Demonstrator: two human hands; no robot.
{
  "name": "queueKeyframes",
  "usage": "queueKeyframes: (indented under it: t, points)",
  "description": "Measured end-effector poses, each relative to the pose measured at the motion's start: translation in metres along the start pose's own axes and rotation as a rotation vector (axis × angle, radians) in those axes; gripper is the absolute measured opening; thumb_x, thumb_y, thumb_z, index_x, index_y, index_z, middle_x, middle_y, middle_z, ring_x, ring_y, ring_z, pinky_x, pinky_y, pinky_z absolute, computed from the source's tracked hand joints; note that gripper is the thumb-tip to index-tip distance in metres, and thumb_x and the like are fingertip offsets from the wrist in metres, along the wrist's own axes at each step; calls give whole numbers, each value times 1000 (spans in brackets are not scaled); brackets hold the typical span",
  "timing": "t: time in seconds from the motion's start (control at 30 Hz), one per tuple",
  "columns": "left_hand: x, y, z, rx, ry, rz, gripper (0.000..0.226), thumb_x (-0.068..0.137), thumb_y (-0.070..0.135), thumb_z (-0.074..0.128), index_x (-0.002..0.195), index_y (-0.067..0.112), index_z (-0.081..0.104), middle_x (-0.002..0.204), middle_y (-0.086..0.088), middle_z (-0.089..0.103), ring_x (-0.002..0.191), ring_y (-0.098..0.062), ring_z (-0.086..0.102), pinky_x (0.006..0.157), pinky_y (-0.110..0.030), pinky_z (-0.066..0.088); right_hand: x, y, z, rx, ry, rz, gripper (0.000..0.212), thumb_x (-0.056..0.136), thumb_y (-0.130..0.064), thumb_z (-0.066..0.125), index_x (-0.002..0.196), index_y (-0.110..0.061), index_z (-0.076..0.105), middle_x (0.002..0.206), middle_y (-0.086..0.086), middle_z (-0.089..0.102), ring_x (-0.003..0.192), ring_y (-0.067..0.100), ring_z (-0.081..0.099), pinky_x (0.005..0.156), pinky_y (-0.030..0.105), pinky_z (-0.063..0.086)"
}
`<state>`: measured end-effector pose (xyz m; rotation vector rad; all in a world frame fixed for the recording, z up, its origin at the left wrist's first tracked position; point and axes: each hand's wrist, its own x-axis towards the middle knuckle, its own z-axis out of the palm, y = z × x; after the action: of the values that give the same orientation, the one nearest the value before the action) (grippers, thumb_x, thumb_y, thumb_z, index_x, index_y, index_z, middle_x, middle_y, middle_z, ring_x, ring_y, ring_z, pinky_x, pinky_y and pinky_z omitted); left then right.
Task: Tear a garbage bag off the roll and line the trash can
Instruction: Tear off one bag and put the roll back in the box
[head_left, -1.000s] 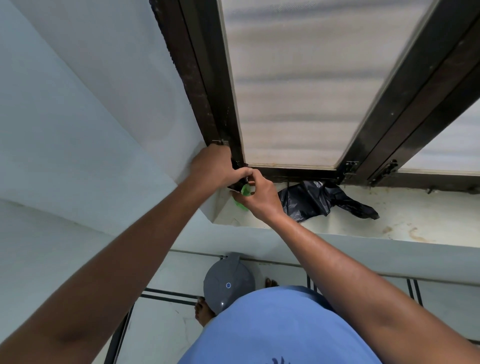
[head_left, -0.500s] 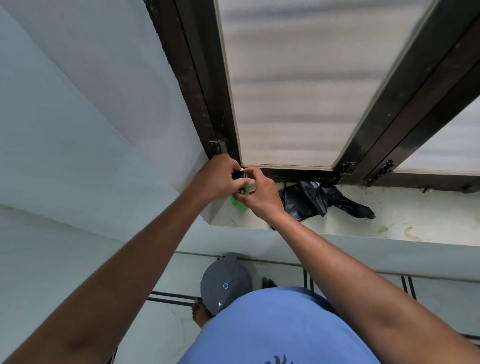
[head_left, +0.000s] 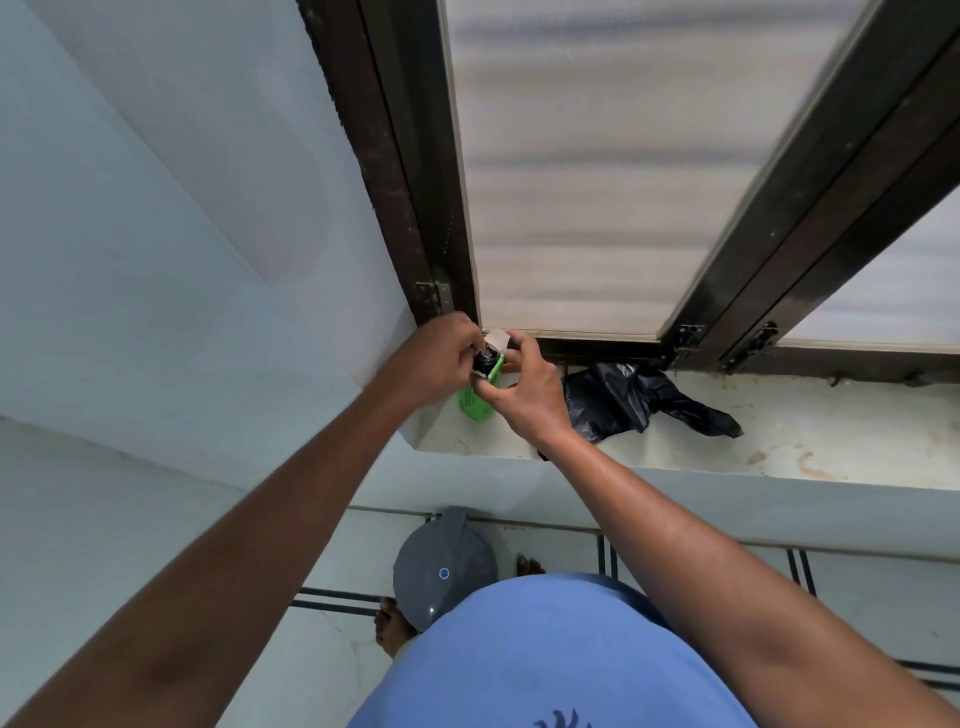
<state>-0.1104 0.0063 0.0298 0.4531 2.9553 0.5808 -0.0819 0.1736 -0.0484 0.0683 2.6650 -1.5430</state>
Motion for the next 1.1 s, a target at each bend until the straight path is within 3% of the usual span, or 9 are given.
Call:
queueKeyframes:
  t: [0.1,0.2,0.3,0.43,0.63,0.8,0.9,1.0,1.1]
  points:
    - [-29,9,19,-198,261,-353,20,96,0,56,113,7,63,115,-8,59,88,-20,58,78,-36,50,-2,5,-1,3,73,-27,52,87,-46,91,125,-33,57,112,-10,72,102,11,69,89,41,60]
    - [-38,8,40,-702,111,-716,16,103,4,55,116,11,62,116,-9,67,89,-27,78,78,-48,69,-5,4,0,-4,71,-61,44,90,-52,88,120,-36,60,112,-14,71,101,-1,65,83,32,57]
    - [-33,-2,52,-1077,117,-767,17,108,10,61,124,8,68,128,-15,72,104,-30,79,83,-47,70,-10,0,2,23,41,-72,42,95,-62,77,125,-35,69,115,-19,72,106,-1,67,88,30,60]
    - [-32,-6,50,-1336,227,-827,21,110,2,55,116,9,74,87,-8,62,86,-22,75,94,-44,66,-10,-5,4,86,78,-44,27,109,-39,63,127,-25,78,116,-12,78,102,-1,71,93,44,64]
    - [-35,-4,55,-1374,254,-696,25,108,5,65,132,0,68,113,-17,82,99,-23,83,94,-35,67,-9,-3,0,80,115,-19,22,103,-30,75,125,-26,76,115,-13,77,102,-6,70,87,29,62]
    - [-26,-9,57,-1281,139,-718,57,93,6,84,146,8,64,124,-12,77,106,-26,79,75,-29,65,-10,-2,-3,82,7,25,47,100,-38,75,145,-30,64,115,-17,73,88,6,76,82,32,63]
    - [-23,-9,52,-1193,81,-676,39,95,-7,72,126,17,76,131,-15,74,112,-28,76,75,-29,65,-6,-2,-4,182,-44,91,52,101,-39,59,152,-30,62,114,-10,73,99,17,76,85,46,68]
    - [-22,-6,48,-1105,102,-631,38,94,-15,63,92,19,80,122,-14,76,113,-31,76,76,-31,67,-1,-6,-10,277,-105,115,45,106,-39,52,144,-26,72,122,0,73,102,22,78,68,35,67]
    - [-21,-3,46,-1064,122,-608,40,97,-11,58,86,18,82,116,-15,78,108,-32,78,77,-32,69,4,-6,-15,236,-115,59,43,105,-58,64,126,-25,82,126,2,71,92,18,79,64,30,66]
